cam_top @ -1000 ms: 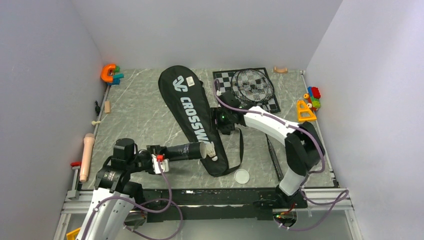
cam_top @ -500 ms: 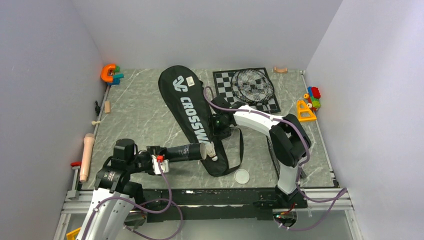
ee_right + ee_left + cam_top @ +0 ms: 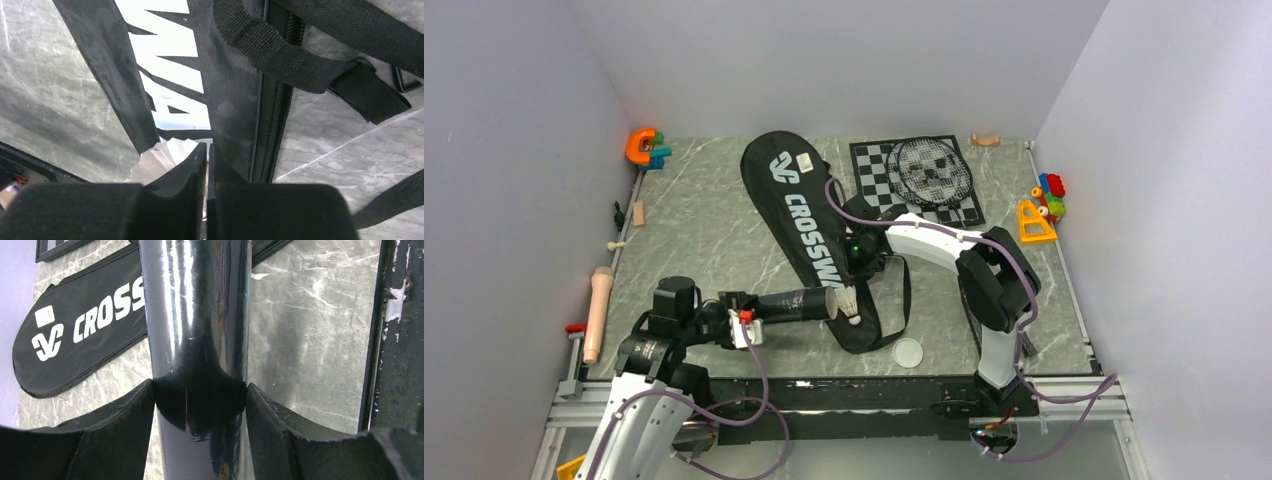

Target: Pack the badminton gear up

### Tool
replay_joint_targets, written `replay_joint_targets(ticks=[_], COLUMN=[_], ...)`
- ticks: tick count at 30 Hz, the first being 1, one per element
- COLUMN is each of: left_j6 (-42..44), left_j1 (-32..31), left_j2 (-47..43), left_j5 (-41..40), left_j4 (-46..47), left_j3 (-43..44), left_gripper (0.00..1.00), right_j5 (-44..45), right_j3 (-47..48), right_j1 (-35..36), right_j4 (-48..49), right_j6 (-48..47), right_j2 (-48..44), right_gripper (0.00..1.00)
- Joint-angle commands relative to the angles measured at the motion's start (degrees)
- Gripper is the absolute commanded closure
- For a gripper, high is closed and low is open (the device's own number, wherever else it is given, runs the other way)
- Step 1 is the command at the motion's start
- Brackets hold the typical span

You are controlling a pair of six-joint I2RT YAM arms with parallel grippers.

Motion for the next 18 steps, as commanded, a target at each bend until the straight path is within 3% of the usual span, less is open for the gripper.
replay_joint_targets(ticks=[1,5,10,18], left_j6=[1.10,-2.62,-9.77,-17.42], left_j1=[0.28,0.27,0.28,0.41], left_j2=[1.23,2.64,5.95,8.43], left_j5=[2.52,2.07,2.18,3.59], left_j4=[3.93,6.67,10.05,15.90], left_j3=[-0.01,-0.36,0.83,0.79], left_gripper=[1.00,1.00,1.00,1.00], right_j5=[0.46,1.80,2.86,-0.27], right_j3=[1.06,2.01,-2.42,-16.39], right_j1=[0.13,-1.08,-5.53,-9.23], right_j4=[-2.21,-3.74,-2.28,14.49], right_j6=[-0.31,0.07,2.46,11.39], right_j2=[-2.52,-7.21,-20.10,-40.90], right_gripper=[0.97,1.00,1.00,1.00])
